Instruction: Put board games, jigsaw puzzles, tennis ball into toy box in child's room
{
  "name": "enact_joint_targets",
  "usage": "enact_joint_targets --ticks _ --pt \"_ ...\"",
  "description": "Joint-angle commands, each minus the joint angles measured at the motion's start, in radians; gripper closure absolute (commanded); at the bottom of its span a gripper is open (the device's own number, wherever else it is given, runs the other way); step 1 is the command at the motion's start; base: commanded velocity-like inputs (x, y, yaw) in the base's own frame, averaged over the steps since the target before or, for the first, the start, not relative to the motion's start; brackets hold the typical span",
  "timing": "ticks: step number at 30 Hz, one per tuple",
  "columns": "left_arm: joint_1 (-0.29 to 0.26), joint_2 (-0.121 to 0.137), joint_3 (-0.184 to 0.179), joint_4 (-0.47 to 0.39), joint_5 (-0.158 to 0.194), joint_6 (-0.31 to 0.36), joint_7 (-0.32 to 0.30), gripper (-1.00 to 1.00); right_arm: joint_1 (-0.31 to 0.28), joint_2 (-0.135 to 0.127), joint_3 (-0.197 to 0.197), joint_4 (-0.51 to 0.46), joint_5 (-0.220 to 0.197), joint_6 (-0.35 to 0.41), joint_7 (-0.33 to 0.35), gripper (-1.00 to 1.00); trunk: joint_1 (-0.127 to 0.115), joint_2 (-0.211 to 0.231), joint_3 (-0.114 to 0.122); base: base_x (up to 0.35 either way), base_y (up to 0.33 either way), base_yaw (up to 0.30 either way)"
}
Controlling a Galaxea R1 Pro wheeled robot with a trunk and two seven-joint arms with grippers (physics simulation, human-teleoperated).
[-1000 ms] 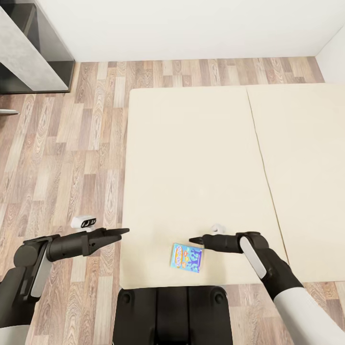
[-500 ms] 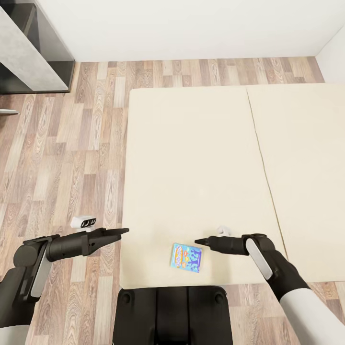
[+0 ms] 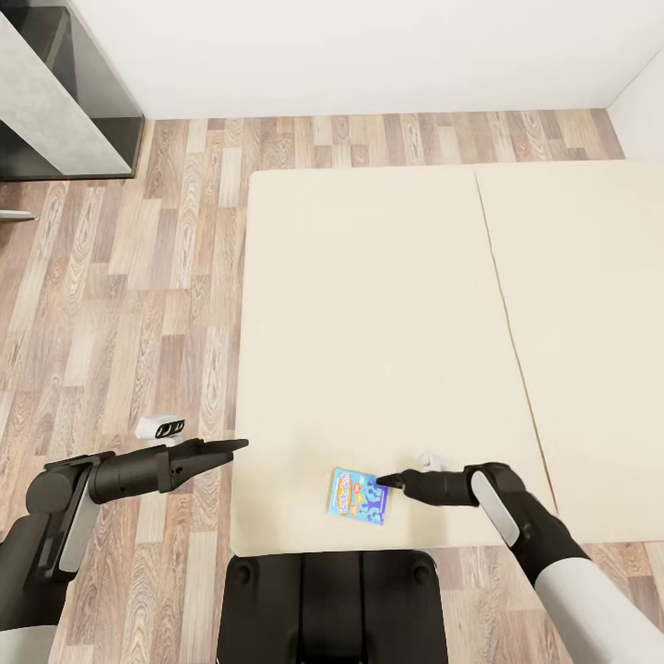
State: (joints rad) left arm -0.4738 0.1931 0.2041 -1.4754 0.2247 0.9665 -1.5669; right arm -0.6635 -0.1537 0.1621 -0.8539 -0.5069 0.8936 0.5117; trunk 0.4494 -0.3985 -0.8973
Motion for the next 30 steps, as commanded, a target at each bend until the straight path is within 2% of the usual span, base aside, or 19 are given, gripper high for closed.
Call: enact_joint_targets --ticks 1,17,24,30 --pt "0.000 0.000 0.000 0.000 -0.001 0.011 -0.004 -1.00 0.000 0.000 0.002 0.006 0.002 0.002 0.004 -1.00 0.001 -0.002 -0.001 0.000 0.000 0.000" --pt "0.000 0.000 0.000 0.000 -0.001 0.011 -0.004 -1.00 -0.001 0.007 0.003 0.028 0.005 -0.011 0.002 -1.00 0.001 -0.002 -0.001 0.000 0.000 0.000" --pt "0.000 0.000 0.000 0.000 -0.001 0.011 -0.004 -1.00 -0.001 0.038 0.004 0.026 0.012 -0.021 0.001 -1.00 0.001 -0.002 -0.001 0.000 0.000 0.000" --pt "0.000 0.000 0.000 0.000 -0.001 0.011 -0.004 -1.00 0.000 0.058 0.005 0.030 0.018 -0.081 -0.008 -1.00 0.001 -0.002 -0.001 0.000 0.000 0.000"
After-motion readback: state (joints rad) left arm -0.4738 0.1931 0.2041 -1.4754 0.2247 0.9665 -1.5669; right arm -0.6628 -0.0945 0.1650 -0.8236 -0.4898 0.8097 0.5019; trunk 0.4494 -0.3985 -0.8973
